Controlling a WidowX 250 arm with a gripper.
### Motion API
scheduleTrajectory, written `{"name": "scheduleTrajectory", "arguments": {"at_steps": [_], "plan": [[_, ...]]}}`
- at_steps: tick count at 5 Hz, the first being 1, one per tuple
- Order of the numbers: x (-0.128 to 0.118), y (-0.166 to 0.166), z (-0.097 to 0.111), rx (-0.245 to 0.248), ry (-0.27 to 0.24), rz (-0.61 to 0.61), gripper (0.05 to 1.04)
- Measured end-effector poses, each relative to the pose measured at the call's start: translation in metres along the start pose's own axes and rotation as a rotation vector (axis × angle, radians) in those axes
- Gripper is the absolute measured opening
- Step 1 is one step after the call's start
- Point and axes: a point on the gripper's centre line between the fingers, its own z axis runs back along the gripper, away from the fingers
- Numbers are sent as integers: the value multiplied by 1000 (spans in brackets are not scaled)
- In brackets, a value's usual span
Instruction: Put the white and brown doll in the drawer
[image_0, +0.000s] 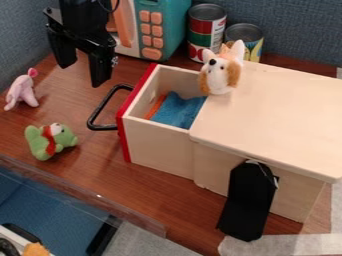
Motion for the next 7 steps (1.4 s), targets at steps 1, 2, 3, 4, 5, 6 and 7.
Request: {"name": "scheduleTrajectory", "arguments": {"at_steps": [1, 2, 3, 4, 5, 6, 7], "plan": [[-2, -3, -6, -12, 30, -1, 999], [15, -32, 18, 11, 31, -71, 999], [33, -54, 58, 6, -38, -107, 999], [53, -82, 89, -25, -118, -140, 999], [76, -111, 103, -76, -98, -174, 999], [86, -133, 88, -120, -24, -227, 999], [88, -149, 61, -126, 55, -241, 999]]}}
